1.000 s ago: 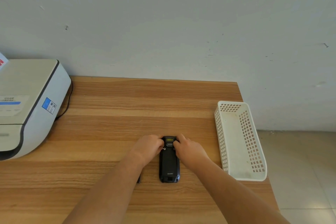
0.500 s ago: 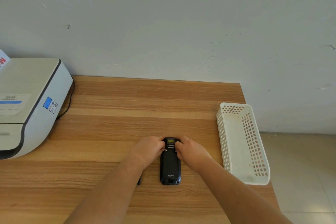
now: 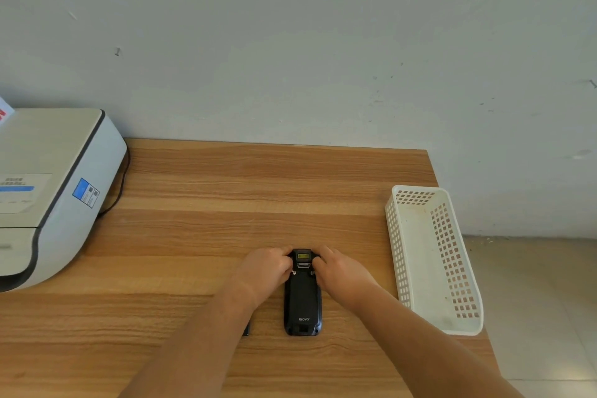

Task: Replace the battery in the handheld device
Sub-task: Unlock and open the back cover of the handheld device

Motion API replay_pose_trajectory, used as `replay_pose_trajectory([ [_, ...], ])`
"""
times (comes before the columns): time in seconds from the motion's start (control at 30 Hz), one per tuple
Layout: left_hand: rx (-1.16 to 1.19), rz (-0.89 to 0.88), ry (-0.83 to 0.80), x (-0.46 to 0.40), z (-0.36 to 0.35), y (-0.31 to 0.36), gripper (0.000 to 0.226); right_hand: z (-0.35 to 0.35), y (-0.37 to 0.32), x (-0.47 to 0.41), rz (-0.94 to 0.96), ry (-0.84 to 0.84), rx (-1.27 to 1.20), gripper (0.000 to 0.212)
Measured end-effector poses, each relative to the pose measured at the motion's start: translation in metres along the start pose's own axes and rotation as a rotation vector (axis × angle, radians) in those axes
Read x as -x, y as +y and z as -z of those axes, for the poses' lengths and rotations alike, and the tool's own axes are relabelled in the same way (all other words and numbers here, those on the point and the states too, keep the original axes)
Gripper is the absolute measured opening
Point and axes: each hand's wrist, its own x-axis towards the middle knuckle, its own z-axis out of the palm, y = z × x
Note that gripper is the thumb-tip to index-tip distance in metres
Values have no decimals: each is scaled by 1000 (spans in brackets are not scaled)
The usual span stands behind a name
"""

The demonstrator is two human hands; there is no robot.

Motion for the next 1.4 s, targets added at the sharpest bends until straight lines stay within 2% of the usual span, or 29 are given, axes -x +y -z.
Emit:
replay_pose_trajectory([
  [0.2, 57, 3, 49, -2, -10, -4, 24, -1, -1, 1, -10, 134, -160, 23],
  [0.37, 177, 25, 52, 7, -12, -9, 28, -2, 4, 15, -110, 236, -360, 20],
  [0.5, 227, 45, 24, 16, -13, -11, 27, -2, 2, 22, -87, 195, -415, 19],
  [0.67, 213, 42, 7, 13, -10, -9, 23, -4, -5, 23, -71, 227, -398, 16],
  [0.8, 197, 19, 8, 14, -9, -7, 24, -4, -8, 21, -16, 295, -333, 6],
  [1.03, 178, 9, 41, 16, -8, -5, 25, -4, -1, 16, 17, 211, -237, 20],
  [1.4, 205, 59, 73, 21, -7, 2, 27, -4, -3, 15, 47, 138, -116, 18],
])
